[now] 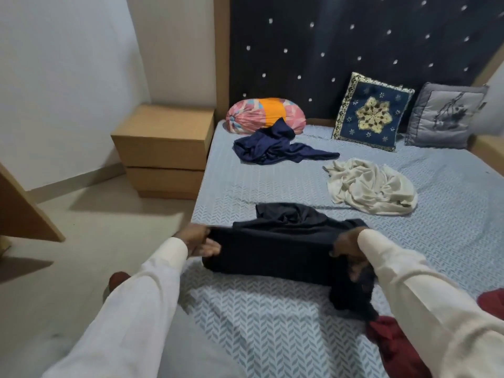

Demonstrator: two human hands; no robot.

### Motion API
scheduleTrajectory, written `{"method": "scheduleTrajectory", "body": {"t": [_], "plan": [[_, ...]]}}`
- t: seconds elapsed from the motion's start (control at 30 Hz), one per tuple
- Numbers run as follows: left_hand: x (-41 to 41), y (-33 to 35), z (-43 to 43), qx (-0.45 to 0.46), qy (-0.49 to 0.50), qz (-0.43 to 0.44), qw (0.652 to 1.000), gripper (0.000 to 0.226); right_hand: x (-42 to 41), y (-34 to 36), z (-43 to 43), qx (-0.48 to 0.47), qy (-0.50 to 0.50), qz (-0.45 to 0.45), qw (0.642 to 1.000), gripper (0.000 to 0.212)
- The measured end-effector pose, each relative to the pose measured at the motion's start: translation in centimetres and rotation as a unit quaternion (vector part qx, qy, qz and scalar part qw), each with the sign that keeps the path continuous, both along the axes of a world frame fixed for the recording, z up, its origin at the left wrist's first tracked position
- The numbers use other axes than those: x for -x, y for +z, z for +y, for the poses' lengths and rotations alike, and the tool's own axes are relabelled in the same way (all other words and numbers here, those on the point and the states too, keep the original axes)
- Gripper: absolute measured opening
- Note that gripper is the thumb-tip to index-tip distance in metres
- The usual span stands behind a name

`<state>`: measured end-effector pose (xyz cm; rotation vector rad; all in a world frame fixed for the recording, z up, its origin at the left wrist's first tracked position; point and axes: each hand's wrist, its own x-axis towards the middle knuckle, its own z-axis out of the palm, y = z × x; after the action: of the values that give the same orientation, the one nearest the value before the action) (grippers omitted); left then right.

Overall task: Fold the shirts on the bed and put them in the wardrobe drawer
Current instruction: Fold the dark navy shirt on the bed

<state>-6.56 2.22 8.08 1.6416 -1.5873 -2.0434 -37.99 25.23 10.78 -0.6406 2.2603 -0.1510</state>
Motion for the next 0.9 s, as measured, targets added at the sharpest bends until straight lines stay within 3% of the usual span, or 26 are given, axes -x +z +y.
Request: {"method": "scheduleTrajectory", "body": {"t": [0.1, 0.13, 0.23, 0.3, 0.43, 0.6, 0.7, 0.8, 0.9], "plan": [[7.0, 6.3, -5.3, 0.039, 0.167, 0.245, 0.954, 0.027, 4.5, 5.9, -5.8, 0.197, -0.116, -0.070, 0.971, 0.011], [9.0, 9.2, -6.5, 0.062, 0.185, 0.308, 0.931, 0.029, 5.5, 8.5, -7.9, 0.290, -0.147, -0.068, 0.943, 0.018], [13.6, 19.0, -9.6, 0.132, 0.187, 0.449, 0.864, 0.032, 8.7, 17.1, -12.9, 0.532, -0.247, -0.076, 0.806, 0.035], [14.6, 23.8, -11.1, 0.175, 0.190, 0.492, 0.831, 0.035, 9.5, 21.7, -14.4, 0.616, -0.253, -0.040, 0.745, 0.046], [14.0, 26.8, -13.6, 0.269, 0.163, 0.485, 0.816, 0.039, 10.3, 25.1, -14.6, 0.671, -0.237, 0.081, 0.698, 0.054], [12.2, 23.9, -13.6, 0.329, 0.159, 0.462, 0.808, 0.039, 9.9, 21.8, -13.7, 0.578, -0.166, 0.339, 0.724, 0.060], [10.4, 17.7, -14.5, 0.442, 0.145, 0.295, 0.835, 0.036, 8.2, 17.3, -12.6, 0.534, -0.140, 0.358, 0.753, 0.054], [8.0, 9.2, -13.8, 0.515, 0.089, 0.098, 0.847, 0.036, 7.2, 10.9, -10.7, 0.421, -0.100, 0.358, 0.827, 0.046], [5.1, 1.8, -11.3, 0.544, 0.014, -0.016, 0.839, 0.035, 5.6, 5.0, -8.3, 0.269, -0.005, 0.366, 0.891, 0.038]]}}
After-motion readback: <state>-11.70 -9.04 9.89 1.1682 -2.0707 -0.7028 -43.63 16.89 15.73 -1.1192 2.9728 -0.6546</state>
